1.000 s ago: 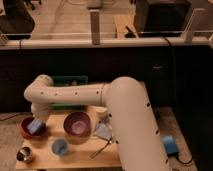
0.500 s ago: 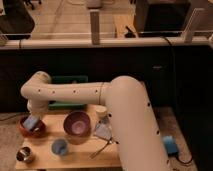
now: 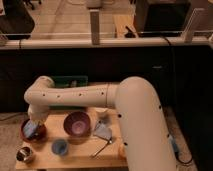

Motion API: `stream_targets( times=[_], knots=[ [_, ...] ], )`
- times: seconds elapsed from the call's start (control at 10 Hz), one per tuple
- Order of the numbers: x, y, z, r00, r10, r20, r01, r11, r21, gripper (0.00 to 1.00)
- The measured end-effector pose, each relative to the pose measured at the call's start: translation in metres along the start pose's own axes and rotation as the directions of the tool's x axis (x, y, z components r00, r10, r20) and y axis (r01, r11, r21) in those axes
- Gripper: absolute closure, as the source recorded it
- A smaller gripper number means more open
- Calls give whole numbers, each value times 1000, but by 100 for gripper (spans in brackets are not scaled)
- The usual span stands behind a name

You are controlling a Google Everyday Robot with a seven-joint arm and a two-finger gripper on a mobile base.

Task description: Wipe red bowl with sponge

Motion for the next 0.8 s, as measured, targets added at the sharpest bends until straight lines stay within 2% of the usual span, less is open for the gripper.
stream_targets(
  times=[0.3, 0.8],
  knots=[
    [-8, 9, 6, 1000, 13, 1, -13, 999, -42, 100],
    [5, 32, 38, 995, 91, 33, -88, 992, -93, 100]
  ],
)
